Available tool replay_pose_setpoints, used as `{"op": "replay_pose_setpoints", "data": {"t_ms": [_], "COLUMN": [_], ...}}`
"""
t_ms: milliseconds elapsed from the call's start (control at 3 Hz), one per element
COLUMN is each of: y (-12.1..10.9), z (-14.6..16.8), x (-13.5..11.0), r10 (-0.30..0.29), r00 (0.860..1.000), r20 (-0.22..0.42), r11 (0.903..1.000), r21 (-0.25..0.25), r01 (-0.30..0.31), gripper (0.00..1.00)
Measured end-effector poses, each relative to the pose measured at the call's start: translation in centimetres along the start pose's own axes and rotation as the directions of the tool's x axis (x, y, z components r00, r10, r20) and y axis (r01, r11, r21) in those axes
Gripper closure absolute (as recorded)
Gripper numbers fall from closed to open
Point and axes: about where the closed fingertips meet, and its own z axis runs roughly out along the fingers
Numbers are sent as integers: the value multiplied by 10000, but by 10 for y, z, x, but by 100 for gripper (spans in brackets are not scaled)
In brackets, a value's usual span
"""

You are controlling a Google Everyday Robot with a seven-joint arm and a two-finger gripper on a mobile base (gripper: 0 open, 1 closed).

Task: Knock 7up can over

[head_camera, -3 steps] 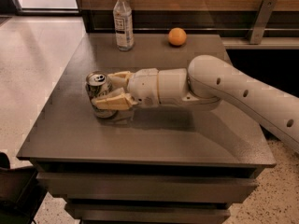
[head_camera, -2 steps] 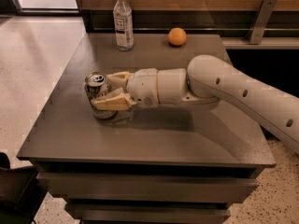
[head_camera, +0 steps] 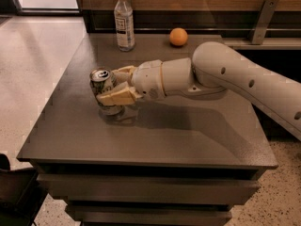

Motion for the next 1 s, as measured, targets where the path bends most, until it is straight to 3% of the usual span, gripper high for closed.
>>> {"op": "replay_pose_setpoints", "data": {"t_ms": [333, 667, 1000], "y": [-5, -7, -9], "z": [-9, -22, -34], "x": [0, 1, 2], "r10": [57, 154, 270], "r00": [9974, 9847, 9560], "r20": [-712, -1738, -2922], "r11": [9999, 9980, 9937], "r21": [154, 625, 1119], "r01": [-46, -46, 61], "gripper": [100, 100, 100]}}
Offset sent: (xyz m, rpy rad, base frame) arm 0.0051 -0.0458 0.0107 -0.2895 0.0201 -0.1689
